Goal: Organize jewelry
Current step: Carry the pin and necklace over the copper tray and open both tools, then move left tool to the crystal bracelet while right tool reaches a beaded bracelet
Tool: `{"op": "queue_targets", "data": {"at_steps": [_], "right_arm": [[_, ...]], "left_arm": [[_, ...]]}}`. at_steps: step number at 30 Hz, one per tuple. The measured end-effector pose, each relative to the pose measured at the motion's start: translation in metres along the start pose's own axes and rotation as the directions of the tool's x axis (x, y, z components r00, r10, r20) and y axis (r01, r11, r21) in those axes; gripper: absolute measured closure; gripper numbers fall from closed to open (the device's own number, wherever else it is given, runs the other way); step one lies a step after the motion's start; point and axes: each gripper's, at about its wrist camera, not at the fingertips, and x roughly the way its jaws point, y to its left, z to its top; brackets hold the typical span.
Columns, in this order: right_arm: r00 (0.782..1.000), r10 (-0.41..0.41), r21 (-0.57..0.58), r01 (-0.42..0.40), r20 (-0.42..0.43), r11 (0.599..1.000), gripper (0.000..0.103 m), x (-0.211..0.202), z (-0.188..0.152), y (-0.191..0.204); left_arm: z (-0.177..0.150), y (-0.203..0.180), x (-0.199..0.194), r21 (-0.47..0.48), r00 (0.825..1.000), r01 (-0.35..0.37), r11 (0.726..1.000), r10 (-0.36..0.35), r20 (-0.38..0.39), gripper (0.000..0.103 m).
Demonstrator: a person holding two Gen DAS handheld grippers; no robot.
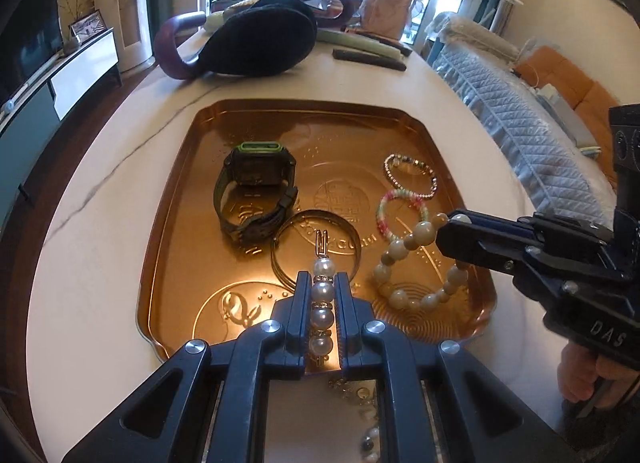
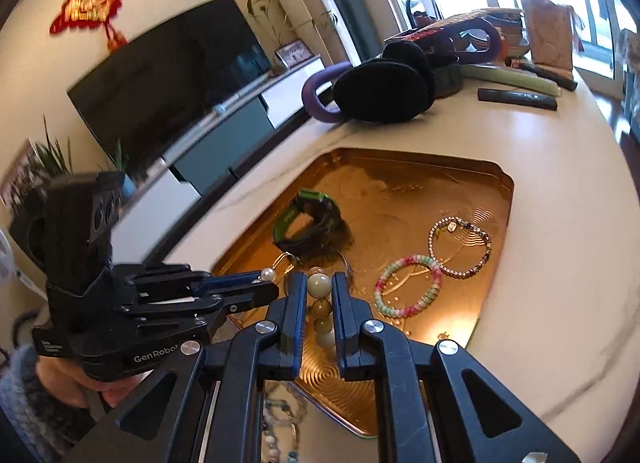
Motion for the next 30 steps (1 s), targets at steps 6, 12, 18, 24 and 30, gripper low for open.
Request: {"op": "queue_targets", "data": {"at_steps": [6,12,18,24,30], "right_arm": [[0.98,-0.197,-0.035,0.196,-0.04,0.98,0.091,0.015,-0.011,-0.006],[0.98,-0.197,0.052,0.198,-0.035,0.979,0.042,0.008,-0.011,-0.019],[0.981,-0.193,0.055,0.192,0.014,0.98,0.038,-0.011,-0.01,-0.007],[0.98,-0.191,0.041,0.188,0.061,0.981,0.031,-0.036,-0.012,0.012],[0.99,-0.074,0.016,0.072,0.118,0.997,0.018,-0.08,-0.023,0.03]], "left_arm": [[-0.004,0.004,0.012,0.004,0.998,-0.05,0.999,0.051,-0.022,0.089],[-0.018,-0.001,-0.01,0.0,0.987,-0.157,0.988,0.157,0.038,0.024],[-0.029,-0.007,-0.046,0.049,0.942,-0.307,0.95,0.296,0.155,0.023],[-0.042,-0.002,-0.079,0.093,0.922,-0.36,0.928,0.338,0.19,0.017],[-0.048,0.049,-0.132,0.008,0.943,-0.294,0.956,0.289,0.163,0.016]]}}
